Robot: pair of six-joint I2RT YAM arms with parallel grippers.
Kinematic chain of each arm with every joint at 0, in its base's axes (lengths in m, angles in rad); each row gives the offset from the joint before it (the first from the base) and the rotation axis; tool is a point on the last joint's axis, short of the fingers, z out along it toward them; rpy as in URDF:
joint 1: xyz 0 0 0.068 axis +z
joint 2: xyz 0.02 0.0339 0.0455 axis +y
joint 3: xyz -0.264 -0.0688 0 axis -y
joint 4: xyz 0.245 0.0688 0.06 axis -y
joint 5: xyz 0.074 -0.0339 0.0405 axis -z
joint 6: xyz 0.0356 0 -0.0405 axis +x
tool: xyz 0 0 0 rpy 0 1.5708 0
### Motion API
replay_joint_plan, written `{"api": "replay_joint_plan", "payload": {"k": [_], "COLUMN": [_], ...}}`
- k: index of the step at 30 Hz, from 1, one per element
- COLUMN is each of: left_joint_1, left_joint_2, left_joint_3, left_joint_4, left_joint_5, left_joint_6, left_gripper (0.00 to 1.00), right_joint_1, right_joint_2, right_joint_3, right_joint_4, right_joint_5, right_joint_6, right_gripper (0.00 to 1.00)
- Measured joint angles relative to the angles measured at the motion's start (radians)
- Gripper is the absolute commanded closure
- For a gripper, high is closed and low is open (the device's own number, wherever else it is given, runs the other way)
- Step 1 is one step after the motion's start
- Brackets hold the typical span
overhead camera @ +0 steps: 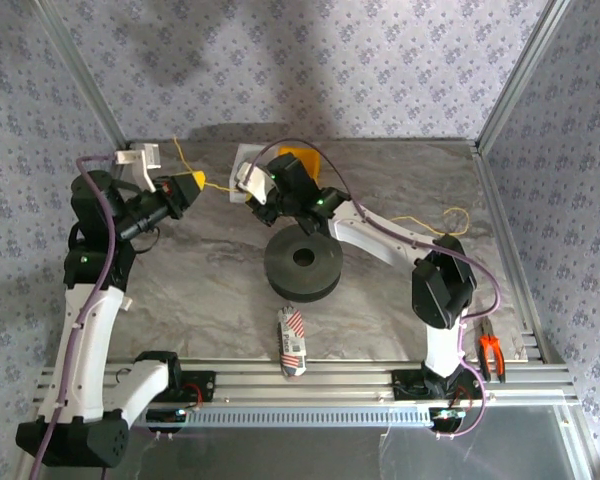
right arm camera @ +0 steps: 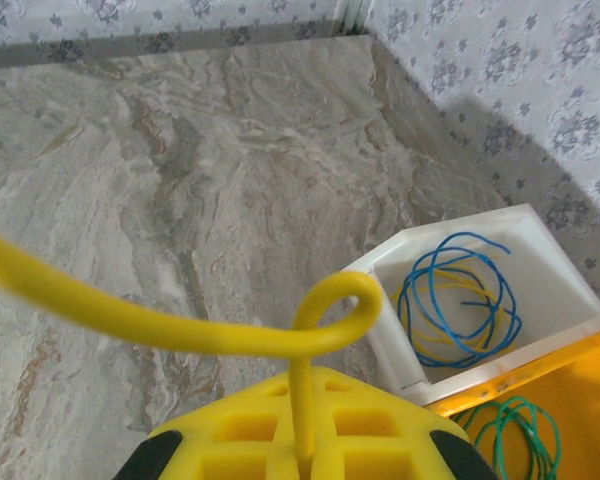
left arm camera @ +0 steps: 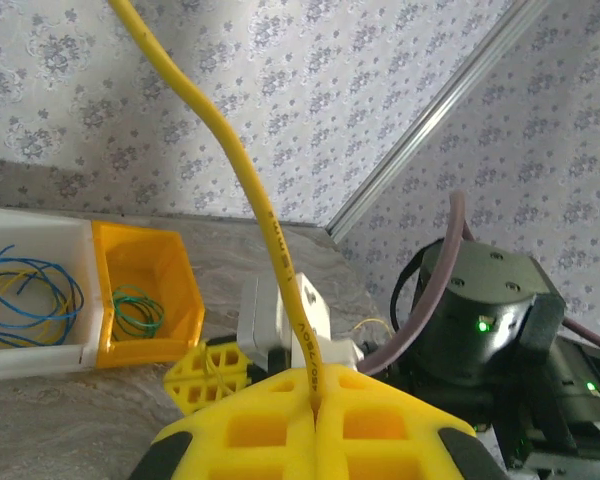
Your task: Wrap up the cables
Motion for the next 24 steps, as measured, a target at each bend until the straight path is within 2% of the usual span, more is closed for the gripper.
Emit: {"api": "replay_joint_plan", "payload": {"k": [7,15,24], "left_joint_1": [-0.003,0.004,0.114], "left_joint_2": [0.059,0.111,0.154], "left_joint_3": [0.089,0.19,0.243], "left_joint_4": [-0.026,-0.127,-0.224], "left_joint_5": [-0.068,-0.135,-0.122], "left_joint_6": [-0.009,0.017,0.016], "left_gripper": [1.0,1.0,1.0], "right_joint_1": [0.016,0.023,0.045], "right_joint_2": [0.013,0.007,-0.042], "right_joint_3": [0.019,-0.002,-0.076], "right_joint_4": [-0.02,0.006,0.039], "right_joint_5": [-0.001,-0.062,-0.133], "right_joint_6": [-0.001,-0.012,-0.059], "right_gripper": [1.0,1.0,1.0]}}
